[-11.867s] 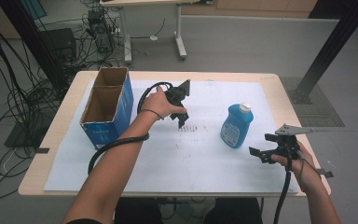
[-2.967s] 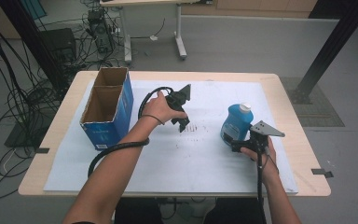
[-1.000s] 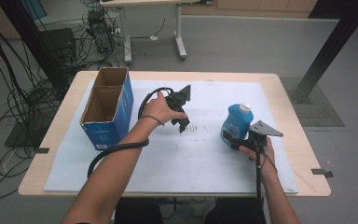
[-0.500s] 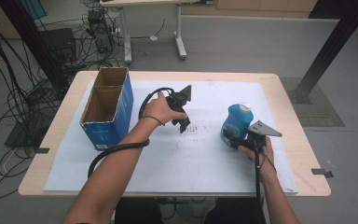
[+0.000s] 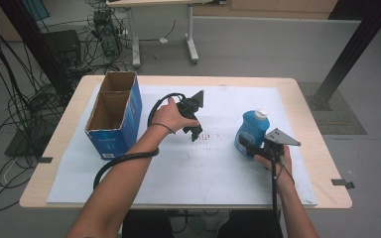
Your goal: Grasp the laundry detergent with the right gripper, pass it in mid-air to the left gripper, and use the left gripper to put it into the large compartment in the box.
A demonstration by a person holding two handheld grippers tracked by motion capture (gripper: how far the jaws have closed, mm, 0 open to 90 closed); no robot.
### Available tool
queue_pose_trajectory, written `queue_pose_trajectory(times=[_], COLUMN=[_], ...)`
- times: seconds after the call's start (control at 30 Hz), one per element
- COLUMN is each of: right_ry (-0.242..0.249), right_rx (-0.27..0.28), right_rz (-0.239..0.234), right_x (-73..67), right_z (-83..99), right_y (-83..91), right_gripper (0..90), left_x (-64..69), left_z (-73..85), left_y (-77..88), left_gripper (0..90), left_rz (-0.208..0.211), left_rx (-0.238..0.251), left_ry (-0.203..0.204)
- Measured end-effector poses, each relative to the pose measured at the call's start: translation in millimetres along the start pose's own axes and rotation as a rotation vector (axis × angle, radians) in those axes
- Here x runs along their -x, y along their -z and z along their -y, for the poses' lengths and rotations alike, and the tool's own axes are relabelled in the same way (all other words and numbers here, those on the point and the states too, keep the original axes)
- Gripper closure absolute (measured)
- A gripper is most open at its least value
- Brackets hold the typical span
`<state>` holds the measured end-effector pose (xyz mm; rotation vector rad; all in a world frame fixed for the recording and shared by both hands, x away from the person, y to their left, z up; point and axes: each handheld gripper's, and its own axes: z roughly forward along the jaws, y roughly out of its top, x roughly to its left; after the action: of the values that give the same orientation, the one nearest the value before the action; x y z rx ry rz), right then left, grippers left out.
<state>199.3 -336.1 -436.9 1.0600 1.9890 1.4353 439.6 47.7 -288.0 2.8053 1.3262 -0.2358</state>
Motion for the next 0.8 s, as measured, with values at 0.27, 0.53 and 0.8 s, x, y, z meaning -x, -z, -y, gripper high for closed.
queue_pose_trajectory(times=[0.27,0.53,0.8], right_ry=[0.003,0.001,0.004], right_rx=[0.001,0.002,0.006], right_rz=[0.003,0.006,0.004], right_x=[-1.0,-1.9,-1.4], right_z=[0.3,0.7,1.5], right_y=[0.2,0.3,0.2], right_gripper=[41.0,41.1,41.1], left_x=[0.1,0.7,0.3], left_z=[1.2,0.7,1.7], left_y=[0.8,1.5,0.9], left_gripper=[7.4,7.5,7.5], left_rz=[-0.002,-0.002,0.002], left_rx=[0.003,0.002,0.002], left_ry=[0.001,0.005,0.011])
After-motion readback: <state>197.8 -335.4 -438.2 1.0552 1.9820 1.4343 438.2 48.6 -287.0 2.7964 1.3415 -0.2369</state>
